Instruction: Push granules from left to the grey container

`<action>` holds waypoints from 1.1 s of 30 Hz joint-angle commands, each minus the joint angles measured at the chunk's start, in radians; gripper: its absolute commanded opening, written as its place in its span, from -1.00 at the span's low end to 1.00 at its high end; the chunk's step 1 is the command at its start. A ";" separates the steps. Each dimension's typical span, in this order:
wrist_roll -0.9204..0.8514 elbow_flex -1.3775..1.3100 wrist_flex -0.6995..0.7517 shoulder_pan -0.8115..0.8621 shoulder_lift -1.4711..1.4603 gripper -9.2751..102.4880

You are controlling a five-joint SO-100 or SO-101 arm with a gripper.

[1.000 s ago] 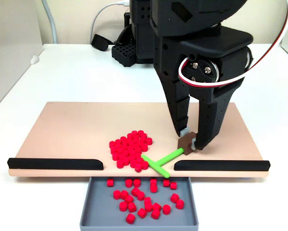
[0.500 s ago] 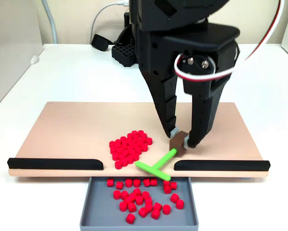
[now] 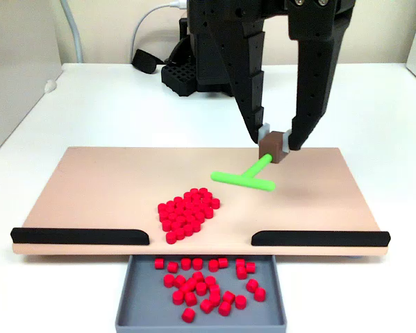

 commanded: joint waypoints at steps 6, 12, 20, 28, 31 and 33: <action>-0.278 0.425 0.002 0.048 0.359 -0.83; -0.520 0.614 -0.008 0.117 0.528 -0.83; -0.673 0.644 -0.009 0.150 0.555 -0.83; -0.686 0.629 -0.009 0.155 0.571 -0.82; -0.689 0.629 -0.009 0.152 0.577 -0.83; -0.698 0.629 -0.009 0.158 0.571 -0.84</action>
